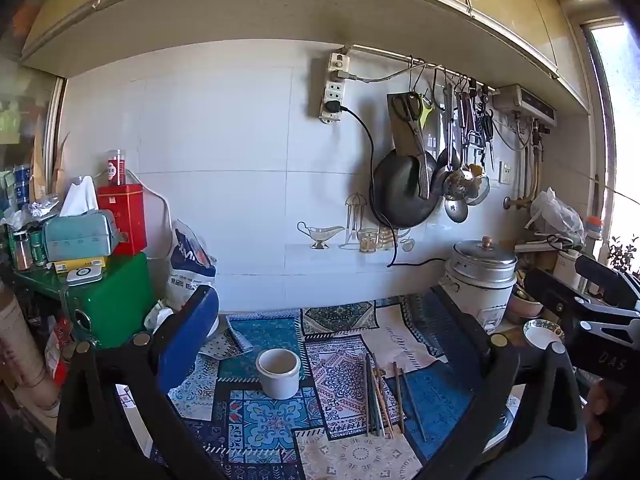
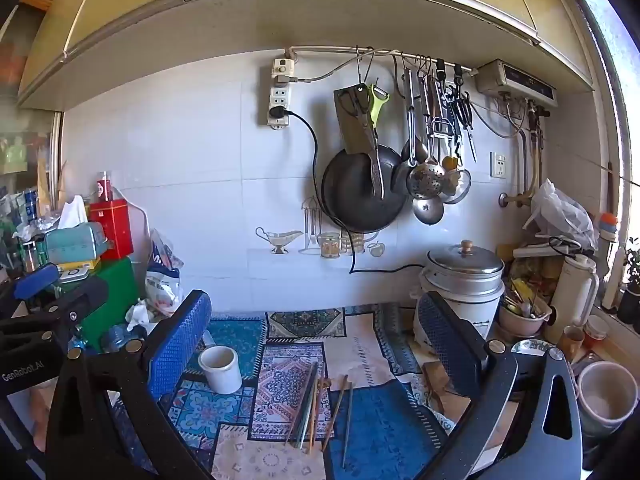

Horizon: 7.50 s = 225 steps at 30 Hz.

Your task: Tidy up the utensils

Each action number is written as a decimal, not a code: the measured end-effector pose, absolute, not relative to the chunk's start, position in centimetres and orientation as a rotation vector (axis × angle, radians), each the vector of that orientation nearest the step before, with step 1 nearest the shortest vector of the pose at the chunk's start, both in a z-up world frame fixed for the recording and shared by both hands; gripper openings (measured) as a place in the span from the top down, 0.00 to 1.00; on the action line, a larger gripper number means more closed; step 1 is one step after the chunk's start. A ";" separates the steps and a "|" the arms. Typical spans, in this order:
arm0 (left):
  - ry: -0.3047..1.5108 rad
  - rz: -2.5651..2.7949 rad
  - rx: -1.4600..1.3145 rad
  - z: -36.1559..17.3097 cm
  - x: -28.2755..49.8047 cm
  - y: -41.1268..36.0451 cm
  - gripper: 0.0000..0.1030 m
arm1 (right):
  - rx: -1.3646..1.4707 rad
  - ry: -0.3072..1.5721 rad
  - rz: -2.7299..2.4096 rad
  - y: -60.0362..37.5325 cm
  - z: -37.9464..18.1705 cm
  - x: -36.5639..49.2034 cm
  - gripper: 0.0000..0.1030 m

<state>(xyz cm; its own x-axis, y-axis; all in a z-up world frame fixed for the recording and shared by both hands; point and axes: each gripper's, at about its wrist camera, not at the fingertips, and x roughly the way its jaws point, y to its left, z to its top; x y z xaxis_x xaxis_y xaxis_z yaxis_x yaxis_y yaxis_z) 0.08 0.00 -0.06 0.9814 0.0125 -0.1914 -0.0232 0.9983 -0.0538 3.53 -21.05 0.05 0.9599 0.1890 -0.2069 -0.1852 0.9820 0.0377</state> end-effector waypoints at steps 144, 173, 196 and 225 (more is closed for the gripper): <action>1.277 -0.163 -0.204 -32.3 40.8 -7.7 0.83 | 0.087 1.189 0.398 -24.5 -27.3 35.3 0.57; 1.186 -0.113 -0.239 -28.9 37.2 -5.1 0.95 | 0.175 1.326 0.495 -18.4 -31.4 38.0 0.93; 0.963 -0.047 -0.255 -20.2 32.0 -3.9 0.96 | 0.158 1.093 0.543 -20.1 -22.8 35.3 0.94; 0.647 0.005 -0.230 -7.9 28.4 10.1 0.96 | 0.140 0.727 0.660 -5.4 -10.8 34.3 0.94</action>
<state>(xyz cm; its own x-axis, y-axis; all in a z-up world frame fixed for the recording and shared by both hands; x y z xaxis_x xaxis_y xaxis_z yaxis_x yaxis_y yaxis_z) 28.39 10.05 -7.86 0.7988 -0.0670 -0.5979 -0.0762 0.9745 -0.2109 34.30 -5.38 -10.79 0.5563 0.6040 -0.5707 -0.5102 0.7904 0.3391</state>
